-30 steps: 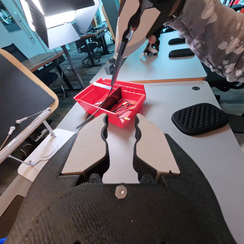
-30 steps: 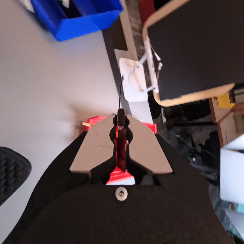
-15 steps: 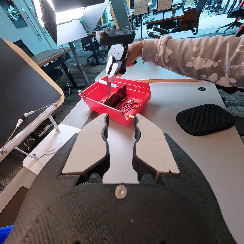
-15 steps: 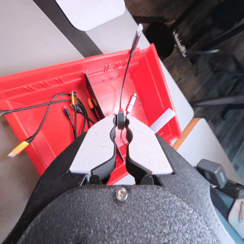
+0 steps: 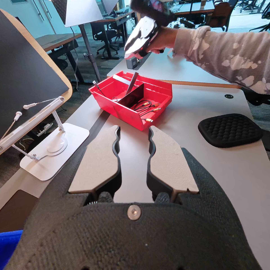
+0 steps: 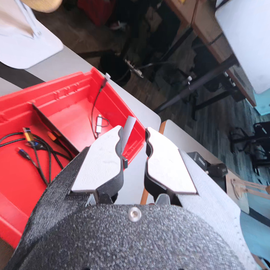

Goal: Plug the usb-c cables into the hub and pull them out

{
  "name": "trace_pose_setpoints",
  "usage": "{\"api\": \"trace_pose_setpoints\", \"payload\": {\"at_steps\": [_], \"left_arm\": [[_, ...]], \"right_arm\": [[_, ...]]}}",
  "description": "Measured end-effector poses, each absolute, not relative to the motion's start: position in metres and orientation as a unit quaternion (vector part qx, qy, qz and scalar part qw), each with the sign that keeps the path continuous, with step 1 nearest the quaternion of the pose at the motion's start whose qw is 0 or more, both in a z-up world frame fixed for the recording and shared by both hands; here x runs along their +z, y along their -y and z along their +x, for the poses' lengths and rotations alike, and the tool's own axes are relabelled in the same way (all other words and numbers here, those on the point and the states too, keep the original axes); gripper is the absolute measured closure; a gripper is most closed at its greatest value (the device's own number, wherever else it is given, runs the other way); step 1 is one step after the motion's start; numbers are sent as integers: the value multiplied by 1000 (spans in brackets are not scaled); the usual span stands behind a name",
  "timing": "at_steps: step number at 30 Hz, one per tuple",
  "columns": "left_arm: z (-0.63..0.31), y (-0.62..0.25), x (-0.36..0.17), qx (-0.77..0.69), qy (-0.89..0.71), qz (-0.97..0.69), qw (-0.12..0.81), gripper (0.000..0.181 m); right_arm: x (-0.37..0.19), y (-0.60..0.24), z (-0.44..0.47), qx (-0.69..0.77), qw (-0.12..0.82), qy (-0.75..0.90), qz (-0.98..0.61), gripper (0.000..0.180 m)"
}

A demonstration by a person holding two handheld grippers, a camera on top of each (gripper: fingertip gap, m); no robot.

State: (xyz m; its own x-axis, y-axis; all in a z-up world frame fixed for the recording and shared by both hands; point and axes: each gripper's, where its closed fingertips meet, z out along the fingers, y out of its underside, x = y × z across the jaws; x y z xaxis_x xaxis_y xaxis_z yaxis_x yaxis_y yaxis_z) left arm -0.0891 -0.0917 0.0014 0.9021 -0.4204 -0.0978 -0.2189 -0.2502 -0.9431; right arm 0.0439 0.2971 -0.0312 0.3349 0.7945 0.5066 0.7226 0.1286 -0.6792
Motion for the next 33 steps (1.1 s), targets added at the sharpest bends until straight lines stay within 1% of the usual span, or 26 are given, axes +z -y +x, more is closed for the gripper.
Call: {"api": "trace_pose_setpoints", "payload": {"at_steps": [2, 4, 8, 11, 14, 17, 20, 26, 29, 33], "left_arm": [[-91, 92, -2, -83, -199, -793, 570, 143], [-92, 92, -4, -83, -196, -798, 563, 143], [-92, 92, -6, -82, -191, -804, 557, 143], [-93, 95, -9, -69, -189, -815, 544, 142], [-99, 105, -14, -39, -192, -835, 515, 141], [-109, 121, -24, -24, -189, -856, 480, 140], [-128, 148, -56, -4, -180, -889, 422, 139], [-189, 217, -153, 20, -111, -959, 261, 132], [-214, 239, -185, 48, -91, -972, 213, 128], [-232, 250, -215, 76, -93, -980, 159, 125]], "right_arm": [[-24, -264, 39, 72, 492, 596, -631, 151], [-30, -223, 37, 102, 479, 633, -600, 150], [-76, -148, 44, 95, 405, 727, -546, 144], [-118, -104, 57, 73, 351, 782, -510, 145], [-155, -84, 76, 24, 310, 819, -482, 146], [-178, -89, 87, -22, 301, 831, -467, 146], [-190, -96, 86, -31, 290, 836, -465, 148], [-194, -101, 68, -27, 263, 841, -473, 150], [-201, -104, 58, -38, 261, 844, -468, 147], [-203, -103, 51, -31, 253, 841, -477, 147]]}}
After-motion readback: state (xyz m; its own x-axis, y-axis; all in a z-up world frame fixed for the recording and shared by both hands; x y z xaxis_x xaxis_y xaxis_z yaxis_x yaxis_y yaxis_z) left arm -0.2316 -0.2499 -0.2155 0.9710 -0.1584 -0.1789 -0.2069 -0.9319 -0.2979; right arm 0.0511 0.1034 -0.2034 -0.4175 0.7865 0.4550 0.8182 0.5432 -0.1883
